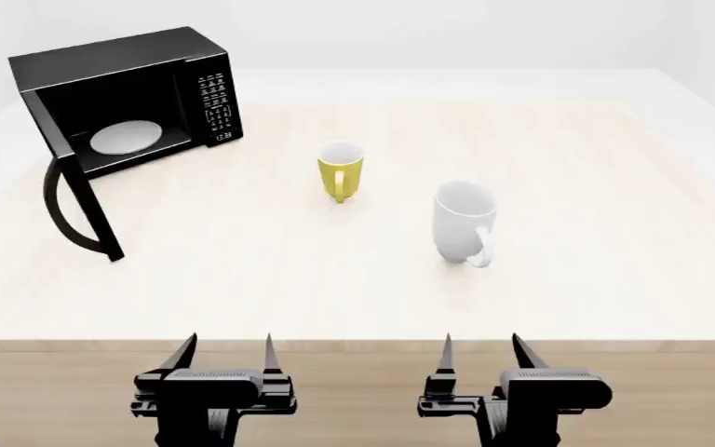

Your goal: Close the microwave.

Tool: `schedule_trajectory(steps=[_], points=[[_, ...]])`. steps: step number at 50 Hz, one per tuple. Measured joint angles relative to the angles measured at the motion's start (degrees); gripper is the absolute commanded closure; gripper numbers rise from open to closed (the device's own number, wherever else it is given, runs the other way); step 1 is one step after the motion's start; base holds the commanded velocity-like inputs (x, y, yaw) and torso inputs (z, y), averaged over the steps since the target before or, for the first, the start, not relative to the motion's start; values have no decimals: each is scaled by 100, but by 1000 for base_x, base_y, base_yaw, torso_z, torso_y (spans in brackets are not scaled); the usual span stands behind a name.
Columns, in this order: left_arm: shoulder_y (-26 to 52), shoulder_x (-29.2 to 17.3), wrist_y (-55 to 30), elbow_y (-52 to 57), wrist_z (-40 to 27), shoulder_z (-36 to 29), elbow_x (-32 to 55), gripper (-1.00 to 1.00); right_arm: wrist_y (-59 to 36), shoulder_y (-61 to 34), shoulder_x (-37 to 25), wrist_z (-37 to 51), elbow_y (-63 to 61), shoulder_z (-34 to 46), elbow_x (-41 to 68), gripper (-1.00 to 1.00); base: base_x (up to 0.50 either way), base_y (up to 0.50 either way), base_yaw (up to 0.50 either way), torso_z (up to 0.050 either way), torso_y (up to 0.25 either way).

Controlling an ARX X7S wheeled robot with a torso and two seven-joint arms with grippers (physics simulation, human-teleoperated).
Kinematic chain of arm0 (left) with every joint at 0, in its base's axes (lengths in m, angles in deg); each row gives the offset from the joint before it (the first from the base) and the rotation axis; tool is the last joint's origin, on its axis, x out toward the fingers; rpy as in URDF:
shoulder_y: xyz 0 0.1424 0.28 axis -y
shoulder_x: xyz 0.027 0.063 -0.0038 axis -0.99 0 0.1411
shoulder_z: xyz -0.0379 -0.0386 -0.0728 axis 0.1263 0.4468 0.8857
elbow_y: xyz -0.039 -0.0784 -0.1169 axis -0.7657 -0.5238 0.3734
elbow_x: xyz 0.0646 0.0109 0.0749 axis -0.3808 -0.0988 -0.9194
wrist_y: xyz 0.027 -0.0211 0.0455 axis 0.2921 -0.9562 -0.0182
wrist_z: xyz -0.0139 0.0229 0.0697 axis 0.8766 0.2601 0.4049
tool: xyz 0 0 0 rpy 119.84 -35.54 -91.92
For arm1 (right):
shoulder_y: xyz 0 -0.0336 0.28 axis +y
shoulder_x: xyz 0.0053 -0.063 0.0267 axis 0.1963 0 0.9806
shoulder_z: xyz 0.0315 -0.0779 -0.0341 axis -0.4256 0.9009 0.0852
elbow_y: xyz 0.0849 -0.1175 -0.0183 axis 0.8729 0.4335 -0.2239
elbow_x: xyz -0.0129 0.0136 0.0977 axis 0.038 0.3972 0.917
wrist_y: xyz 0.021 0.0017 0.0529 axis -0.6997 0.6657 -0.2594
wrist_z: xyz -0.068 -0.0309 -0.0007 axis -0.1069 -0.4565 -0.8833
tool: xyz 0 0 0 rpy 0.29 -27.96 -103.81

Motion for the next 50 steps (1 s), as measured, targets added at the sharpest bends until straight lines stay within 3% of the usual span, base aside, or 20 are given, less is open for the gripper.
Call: schedule_trajectory(steps=[26,50], points=[[-74,-319,-142,212,-347,-367,259,-100,-147,86,-305,348,-302,309,371,-100,0,0,0,0,0],[-531,-701,-1294,1991,-573,-439,539,-100,-1065,465,-612,636,-1729,479,666,-100,0,0,0,0,0]])
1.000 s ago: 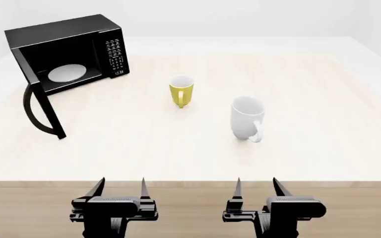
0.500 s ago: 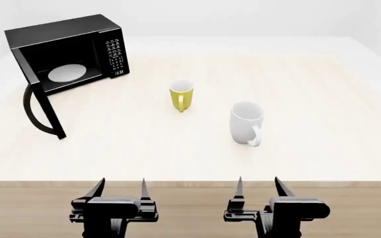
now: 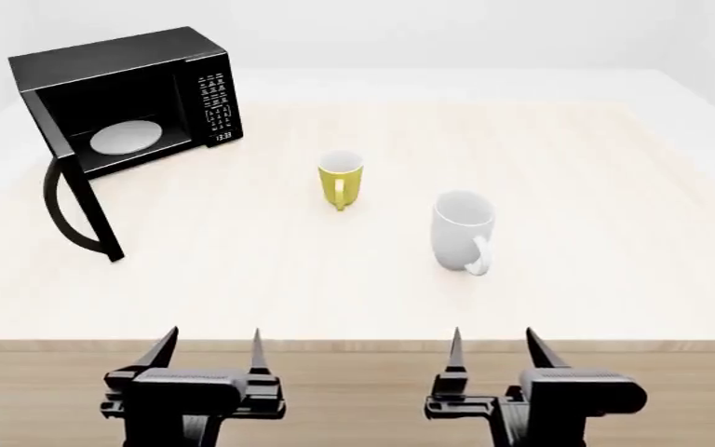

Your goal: Close the microwave.

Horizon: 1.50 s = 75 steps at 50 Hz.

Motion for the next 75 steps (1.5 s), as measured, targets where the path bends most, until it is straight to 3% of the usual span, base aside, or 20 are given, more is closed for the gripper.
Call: schedule_trajectory(steps=[26,68,75], points=[[-337,-306,-587,1292,-184,170,306,-100,-680,381,-302,219,-1324,138,154,-100,0,10,0,0,0],[-528,-541,-596,1723,-335,78,515,-100,-767,547,-512,390,-1781,213,359,-100,0,499,0,0,0],[-513,-587,-600,1723,-377,61,542,-100,-777,529,-520,448,-1785,250,339,-100,0,38,0,0,0]])
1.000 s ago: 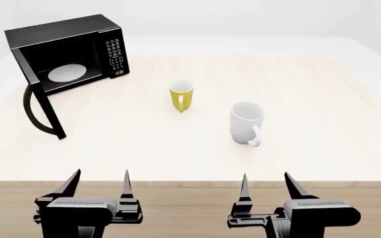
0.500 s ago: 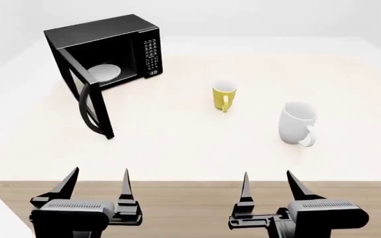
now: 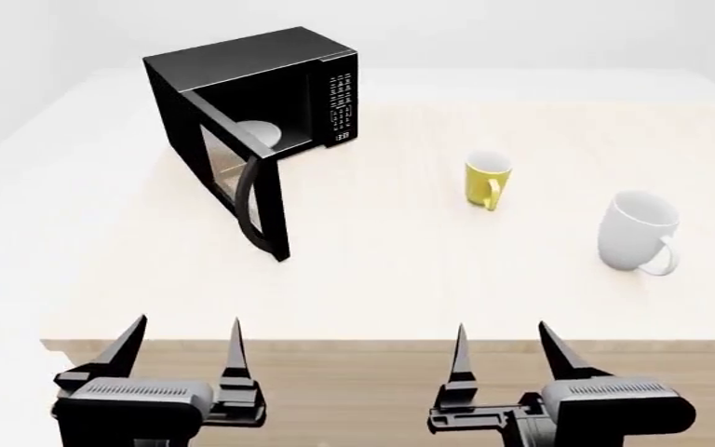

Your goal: Close the microwave.

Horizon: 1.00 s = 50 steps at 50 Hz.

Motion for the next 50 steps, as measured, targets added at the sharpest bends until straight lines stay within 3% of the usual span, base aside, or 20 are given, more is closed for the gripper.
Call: schedule_trajectory(steps=[19,37,50], points=[[14,-114,11,49,-74,4,146,-100,229,58,-69,-17,-130,-31,191,-100,0,0,0,0,0],[32,-182,12,73,-161,-64,199,-100,304,59,-142,52,-175,-59,385,-100,33,495,0,0,0],[27,-238,42,57,-205,-80,249,-100,418,83,-219,102,-209,16,408,-100,94,0,0,0,0]])
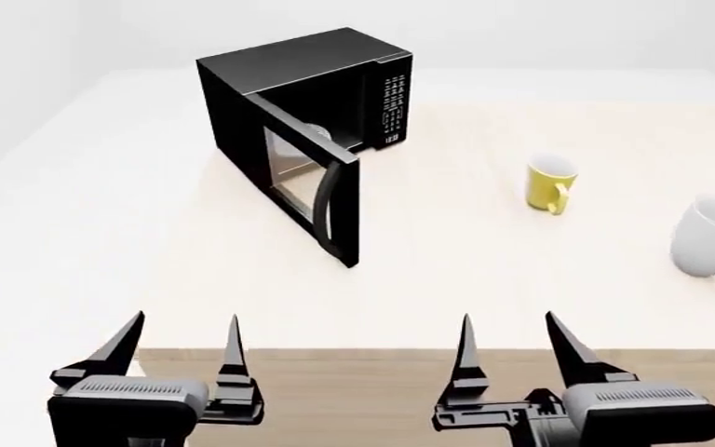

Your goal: Close the microwave.

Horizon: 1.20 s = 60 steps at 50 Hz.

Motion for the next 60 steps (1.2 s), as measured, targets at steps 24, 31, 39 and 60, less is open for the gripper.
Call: schedule_trajectory(steps=[24,31,39,60], points=[[15,-88,59,-29,-73,-25,80,-100,155,1,-111,73,26,34,174,-100,388,0,0,0,0],[10,-101,53,-5,-103,-52,98,-100,158,0,-151,128,21,62,143,-100,0,436,0,0,0],[10,-124,51,6,-138,-78,104,-100,181,0,-178,173,21,91,143,-100,0,500,0,0,0],[10,-191,90,-22,-182,-119,154,-100,195,-14,-232,297,21,150,166,-100,144,96,0,0,0]])
